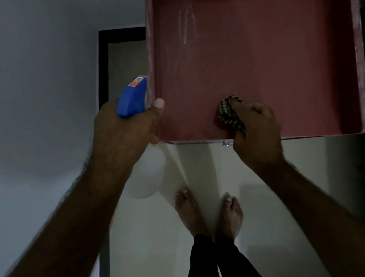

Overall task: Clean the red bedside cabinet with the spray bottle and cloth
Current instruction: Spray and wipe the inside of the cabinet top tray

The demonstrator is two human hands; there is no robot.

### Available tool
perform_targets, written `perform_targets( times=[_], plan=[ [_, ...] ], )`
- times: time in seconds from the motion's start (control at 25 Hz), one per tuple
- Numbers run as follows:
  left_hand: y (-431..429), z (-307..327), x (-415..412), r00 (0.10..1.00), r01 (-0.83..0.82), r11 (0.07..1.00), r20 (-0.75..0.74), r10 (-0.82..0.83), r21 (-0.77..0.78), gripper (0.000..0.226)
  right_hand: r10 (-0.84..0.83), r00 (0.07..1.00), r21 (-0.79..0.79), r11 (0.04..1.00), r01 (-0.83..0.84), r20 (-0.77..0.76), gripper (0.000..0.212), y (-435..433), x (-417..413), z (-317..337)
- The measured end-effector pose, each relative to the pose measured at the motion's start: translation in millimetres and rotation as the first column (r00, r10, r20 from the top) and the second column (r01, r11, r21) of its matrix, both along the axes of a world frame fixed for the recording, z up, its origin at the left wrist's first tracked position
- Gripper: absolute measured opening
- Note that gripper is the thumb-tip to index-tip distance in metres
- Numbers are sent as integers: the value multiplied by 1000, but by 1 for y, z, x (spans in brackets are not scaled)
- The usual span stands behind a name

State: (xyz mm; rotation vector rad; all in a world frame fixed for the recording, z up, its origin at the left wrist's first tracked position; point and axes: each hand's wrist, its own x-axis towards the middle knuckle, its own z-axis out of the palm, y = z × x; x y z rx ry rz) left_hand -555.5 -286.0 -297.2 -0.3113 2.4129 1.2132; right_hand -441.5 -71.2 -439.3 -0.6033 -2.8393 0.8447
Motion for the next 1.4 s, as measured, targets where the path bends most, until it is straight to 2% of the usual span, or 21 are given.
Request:
perform_targets(
  times=[0.28,0.32,0.44,0.48,0.56,0.64,0.72,0.8,0.84,0.96,1.0,1.08,1.2,1.4],
  plan=[
    [-6,-2,-9,997,75,996,-5,-75,-40,36,41,999,33,999,-42,35,70,4,-13,9],
    [-8,-3,-8,997,80,996,2,-80,-42,35,32,999,45,998,-33,26,65,5,-17,11],
    [-13,-6,-7,997,74,997,22,-74,-31,32,-48,998,16,999,48,-39,70,-2,-30,11],
    [-15,-7,-6,997,70,997,29,-69,-32,33,-45,998,40,998,47,-48,65,-9,-34,8],
    [-17,-9,-6,997,71,997,40,-70,-34,34,31,997,90,996,-25,-73,61,-32,-35,1],
    [-17,-11,-6,997,62,998,45,-62,4,33,195,979,55,980,-192,-62,64,-60,-35,-2],
    [-17,-12,-6,997,57,998,54,-59,34,30,383,923,42,923,-382,-26,67,-76,-33,-5],
    [-17,-13,-7,996,57,997,63,-60,50,27,471,882,85,880,-468,-24,70,-69,-35,-6],
    [-17,-13,-8,996,53,997,65,-57,64,25,443,896,103,893,-439,-28,72,-59,-37,-5],
    [-19,-12,-10,996,47,996,69,-53,81,23,187,980,104,978,-180,-64,74,-35,-43,-4],
    [-19,-12,-11,996,45,995,71,-51,84,22,167,984,103,982,-160,-62,72,-38,-44,-3],
    [-21,-13,-14,996,49,995,73,-55,83,23,275,960,100,958,-269,-46,71,-59,-43,-2],
    [-22,-12,-18,995,57,996,82,-63,73,24,468,884,67,882,-467,-1,81,-81,-37,-7],
    [-23,-12,-26,995,67,995,65,-72,68,25,432,902,81,899,-431,2,85,-75,-67,-6]
  ],
)
